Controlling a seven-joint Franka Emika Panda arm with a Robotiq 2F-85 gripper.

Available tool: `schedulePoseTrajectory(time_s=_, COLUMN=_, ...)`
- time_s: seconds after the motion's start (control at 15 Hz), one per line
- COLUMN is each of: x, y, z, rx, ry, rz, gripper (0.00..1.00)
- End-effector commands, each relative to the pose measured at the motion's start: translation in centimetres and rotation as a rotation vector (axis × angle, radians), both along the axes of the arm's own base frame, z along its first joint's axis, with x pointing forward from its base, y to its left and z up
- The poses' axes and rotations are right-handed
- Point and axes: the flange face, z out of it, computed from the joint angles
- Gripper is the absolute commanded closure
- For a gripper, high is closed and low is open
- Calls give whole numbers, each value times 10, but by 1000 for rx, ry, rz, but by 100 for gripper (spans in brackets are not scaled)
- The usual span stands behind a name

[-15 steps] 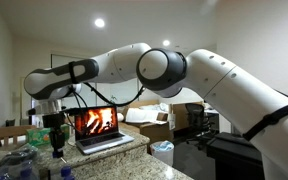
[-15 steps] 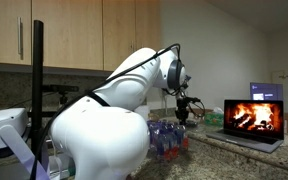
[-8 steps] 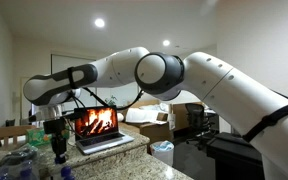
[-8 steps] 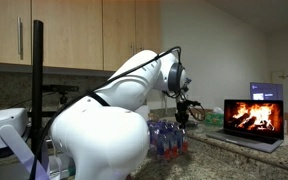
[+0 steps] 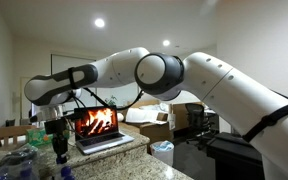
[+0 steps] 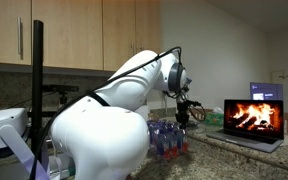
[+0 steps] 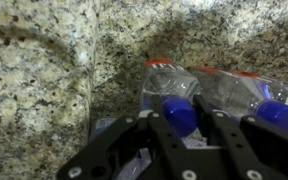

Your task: Move the three bottles of water to the left

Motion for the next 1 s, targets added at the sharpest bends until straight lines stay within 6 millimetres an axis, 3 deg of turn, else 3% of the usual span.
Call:
schedulePoseTrajectory(time_s=0.0, x=-2, y=-2, z=-7, rx=13, ry=38, rz=26, gripper=84)
schedulePoseTrajectory(time_s=0.87, x=-1, y=1, z=0, rx=2, ry=6, rz=3, gripper=85)
schedulePoseTrajectory(time_s=0.93, x=-1, y=2, z=0, rx=2, ry=6, rz=3, gripper=65)
